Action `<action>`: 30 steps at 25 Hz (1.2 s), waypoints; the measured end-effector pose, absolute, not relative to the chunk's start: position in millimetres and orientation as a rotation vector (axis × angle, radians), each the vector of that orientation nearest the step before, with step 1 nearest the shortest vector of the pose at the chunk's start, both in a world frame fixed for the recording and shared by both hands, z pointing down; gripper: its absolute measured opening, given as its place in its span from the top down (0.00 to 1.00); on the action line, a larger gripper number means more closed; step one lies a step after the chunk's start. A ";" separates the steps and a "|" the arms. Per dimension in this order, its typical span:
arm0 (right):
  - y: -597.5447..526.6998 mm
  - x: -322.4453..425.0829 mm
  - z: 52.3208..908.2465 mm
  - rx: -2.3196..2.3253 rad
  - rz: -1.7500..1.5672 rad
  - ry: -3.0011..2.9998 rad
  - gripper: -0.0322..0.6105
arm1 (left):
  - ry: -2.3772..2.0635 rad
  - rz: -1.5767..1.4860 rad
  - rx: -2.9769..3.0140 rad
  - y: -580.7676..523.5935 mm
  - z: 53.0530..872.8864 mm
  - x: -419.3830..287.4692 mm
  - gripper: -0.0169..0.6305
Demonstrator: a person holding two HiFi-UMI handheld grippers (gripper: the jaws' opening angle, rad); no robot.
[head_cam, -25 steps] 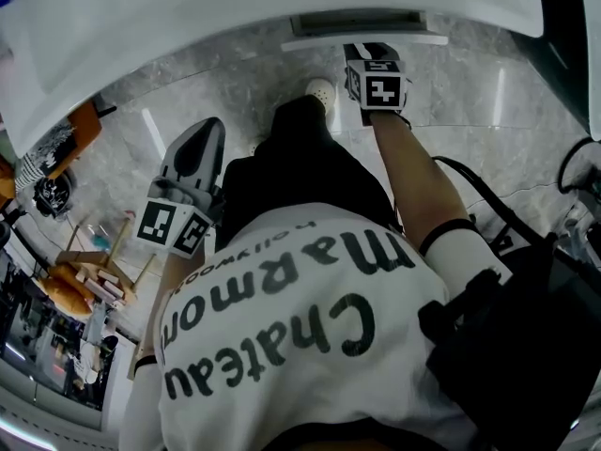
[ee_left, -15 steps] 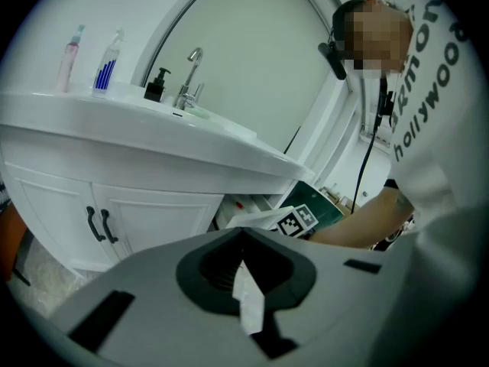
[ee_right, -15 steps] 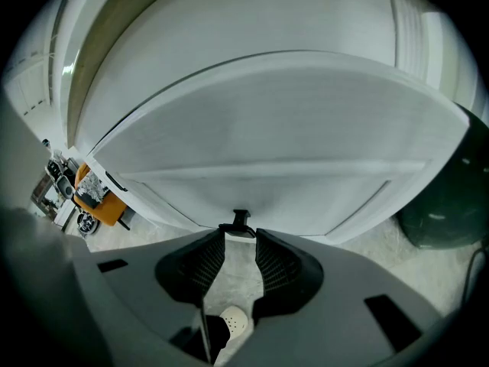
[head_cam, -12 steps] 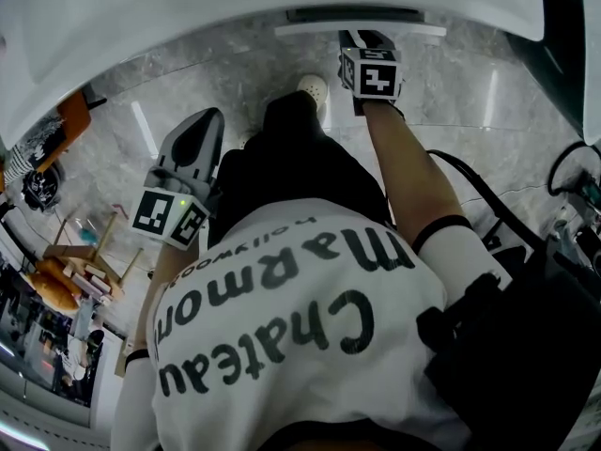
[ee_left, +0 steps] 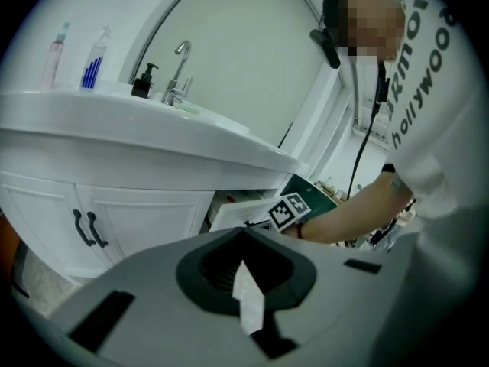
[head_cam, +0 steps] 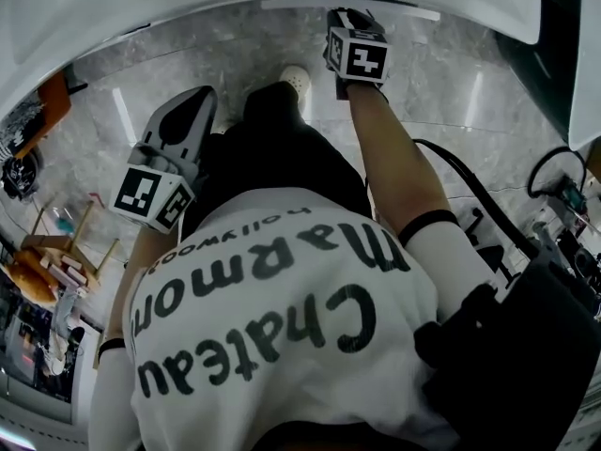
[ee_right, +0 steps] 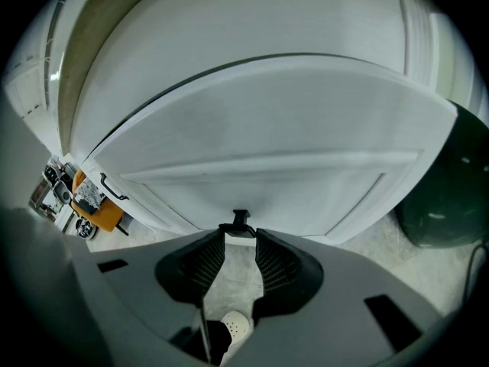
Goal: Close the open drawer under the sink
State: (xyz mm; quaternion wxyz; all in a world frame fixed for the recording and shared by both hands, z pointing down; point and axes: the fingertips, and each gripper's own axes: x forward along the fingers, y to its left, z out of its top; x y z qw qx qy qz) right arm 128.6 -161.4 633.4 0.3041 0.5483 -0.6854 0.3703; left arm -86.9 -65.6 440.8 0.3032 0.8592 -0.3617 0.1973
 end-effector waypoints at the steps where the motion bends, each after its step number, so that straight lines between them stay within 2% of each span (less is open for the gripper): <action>1: -163.4 128.1 633.6 1.446 0.980 -1.814 0.74 | -0.953 0.530 2.284 -65.4 441.5 -86.7 0.96; 30: -186.2 129.3 631.9 1.497 0.881 -1.856 0.74 | -1.024 0.493 2.293 -70.8 461.3 -96.5 0.96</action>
